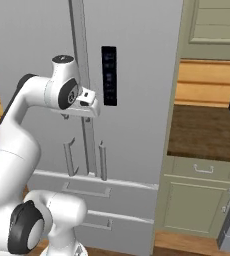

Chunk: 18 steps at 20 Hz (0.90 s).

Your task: Take the strawberry from the fridge and place it on top of the pancake, located on the dining counter.

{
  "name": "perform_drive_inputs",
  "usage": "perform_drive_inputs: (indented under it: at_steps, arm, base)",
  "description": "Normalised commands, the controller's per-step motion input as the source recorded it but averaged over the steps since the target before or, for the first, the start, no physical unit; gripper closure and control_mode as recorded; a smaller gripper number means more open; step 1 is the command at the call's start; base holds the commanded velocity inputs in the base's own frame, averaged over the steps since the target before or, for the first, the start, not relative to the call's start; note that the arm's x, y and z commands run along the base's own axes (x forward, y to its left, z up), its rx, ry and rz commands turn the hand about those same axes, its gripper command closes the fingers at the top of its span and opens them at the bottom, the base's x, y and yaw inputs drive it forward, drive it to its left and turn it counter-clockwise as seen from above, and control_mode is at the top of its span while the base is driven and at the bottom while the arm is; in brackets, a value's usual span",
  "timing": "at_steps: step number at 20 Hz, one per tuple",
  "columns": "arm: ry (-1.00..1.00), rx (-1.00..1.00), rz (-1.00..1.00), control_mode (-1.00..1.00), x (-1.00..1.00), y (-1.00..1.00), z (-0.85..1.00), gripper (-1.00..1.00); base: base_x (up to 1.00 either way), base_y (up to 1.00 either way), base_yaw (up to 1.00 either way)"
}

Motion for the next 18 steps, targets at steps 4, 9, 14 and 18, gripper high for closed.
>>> perform_drive_inputs:
  at_steps: [4,9,14,18]
  arm:
    - [0.00,0.00,0.00,1.00,0.00,0.00,0.00,-1.00]
    - [0.00,0.00,0.00,1.00,0.00,0.00,0.00,-1.00]
    - [0.00,0.00,0.00,1.00,0.00,0.00,0.00,-1.00]
    - [0.00,0.00,0.00,1.00,0.00,0.00,0.00,-1.00]
  base:
    - [-0.54,0.00,0.00]
    - [-0.49,0.00,0.00]
    - [-0.82,-0.01,0.00]
    - [-1.00,-0.14,-0.02]
